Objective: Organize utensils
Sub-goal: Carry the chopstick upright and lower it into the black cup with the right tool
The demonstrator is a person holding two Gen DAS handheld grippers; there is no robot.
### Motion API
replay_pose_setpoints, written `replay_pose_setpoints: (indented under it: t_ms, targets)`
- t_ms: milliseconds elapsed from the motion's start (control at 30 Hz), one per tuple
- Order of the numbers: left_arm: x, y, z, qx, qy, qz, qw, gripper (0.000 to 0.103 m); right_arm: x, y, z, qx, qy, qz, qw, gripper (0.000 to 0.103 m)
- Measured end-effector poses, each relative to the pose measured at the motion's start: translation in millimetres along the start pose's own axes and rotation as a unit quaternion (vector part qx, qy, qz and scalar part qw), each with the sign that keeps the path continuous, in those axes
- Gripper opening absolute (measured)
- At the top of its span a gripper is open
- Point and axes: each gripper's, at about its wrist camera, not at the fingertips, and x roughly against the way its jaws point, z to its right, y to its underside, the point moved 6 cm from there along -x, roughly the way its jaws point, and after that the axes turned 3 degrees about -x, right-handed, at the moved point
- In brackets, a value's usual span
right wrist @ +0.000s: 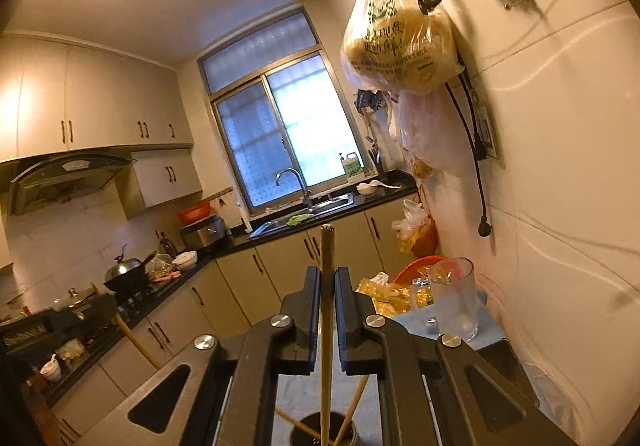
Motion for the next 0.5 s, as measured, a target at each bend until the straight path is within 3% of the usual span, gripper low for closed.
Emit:
replay_pose_setpoints:
  t_ms: [500]
  targets:
    - [-45.5,51.7,0.5,-0.010,-0.007,-0.072,0.9973,0.005,-44.3,66.0,30.9,-0.039,0.011,-0.073,0.996,0.008]
